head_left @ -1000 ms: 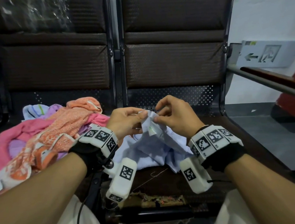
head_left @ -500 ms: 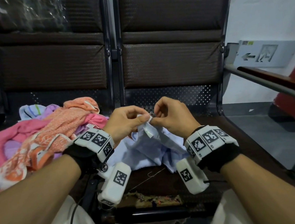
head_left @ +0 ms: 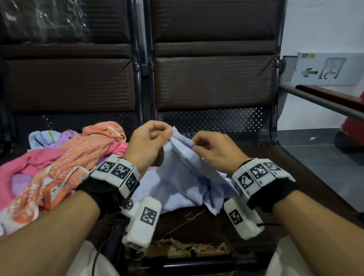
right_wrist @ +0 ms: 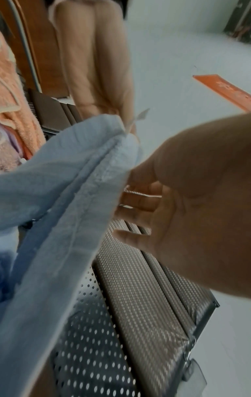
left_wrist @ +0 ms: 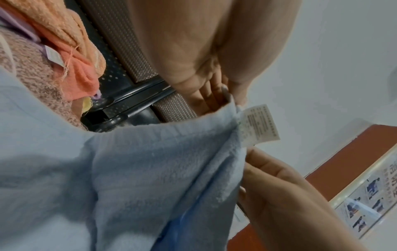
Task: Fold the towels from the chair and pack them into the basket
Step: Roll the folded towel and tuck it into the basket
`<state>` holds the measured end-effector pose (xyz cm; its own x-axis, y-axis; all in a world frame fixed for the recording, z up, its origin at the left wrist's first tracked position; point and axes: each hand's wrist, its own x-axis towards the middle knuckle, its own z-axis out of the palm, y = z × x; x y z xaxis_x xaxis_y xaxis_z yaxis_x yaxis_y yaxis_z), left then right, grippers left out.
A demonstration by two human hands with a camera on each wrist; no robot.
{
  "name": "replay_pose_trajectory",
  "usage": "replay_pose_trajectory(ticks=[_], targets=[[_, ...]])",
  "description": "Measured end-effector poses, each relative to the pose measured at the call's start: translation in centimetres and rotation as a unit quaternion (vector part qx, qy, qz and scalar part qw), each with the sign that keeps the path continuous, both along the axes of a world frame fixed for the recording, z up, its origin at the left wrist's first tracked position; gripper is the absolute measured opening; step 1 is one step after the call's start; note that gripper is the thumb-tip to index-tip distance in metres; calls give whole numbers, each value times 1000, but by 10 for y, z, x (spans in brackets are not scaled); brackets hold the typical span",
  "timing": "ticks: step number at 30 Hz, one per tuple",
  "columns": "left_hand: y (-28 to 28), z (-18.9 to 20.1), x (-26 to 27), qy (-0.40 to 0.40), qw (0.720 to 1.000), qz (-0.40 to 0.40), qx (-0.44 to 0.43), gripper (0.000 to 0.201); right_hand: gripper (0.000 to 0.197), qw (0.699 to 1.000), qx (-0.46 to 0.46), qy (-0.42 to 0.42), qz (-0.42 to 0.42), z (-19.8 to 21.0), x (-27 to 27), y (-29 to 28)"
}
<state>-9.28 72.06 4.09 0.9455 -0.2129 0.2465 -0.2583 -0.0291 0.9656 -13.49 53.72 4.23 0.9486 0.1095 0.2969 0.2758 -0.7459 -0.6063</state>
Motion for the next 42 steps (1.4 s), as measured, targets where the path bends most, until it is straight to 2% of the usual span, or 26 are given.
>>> replay_pose_trajectory(ticks=[5,8,12,15,20,24,27,29,31,36,38,40,42], targets=[[8,1,1,-51,993,-14,108,19,11,996,86,-17,-33,8,4,-8],[6,1,-4,-67,985,-41,152,16,9,993,103,-50,-21,12,1,-9],[2,2,-10,-38,984,-56,163,24,7,999,37,-3,16,10,-6,-8],[-2,1,-15,0,984,-68,166,29,10,999,15,-3,32,9,-7,-4],[-2,4,-17,35,986,-70,150,37,17,1000,-18,-1,1,6,-6,-4],[-1,4,-20,29,986,-84,140,21,16,1000,-25,3,0,4,-5,-4],[0,5,-20,5,987,-78,138,19,17,1000,-25,0,0,5,-4,-5],[0,5,-18,0,988,-74,132,21,26,999,-35,-1,8,6,-4,-8],[1,4,-17,7,990,-72,118,26,38,997,-75,0,25,5,-5,-13],[-1,5,-17,93,995,-34,-8,31,33,979,-173,82,69,-1,-8,-29],[3,7,-17,82,997,-13,6,31,40,963,-233,116,67,-3,-9,-38],[11,7,-16,51,997,13,59,31,47,935,-316,157,40,-5,-12,-48],[19,6,-14,17,993,38,113,31,42,901,-382,204,-11,-9,-13,-58]])
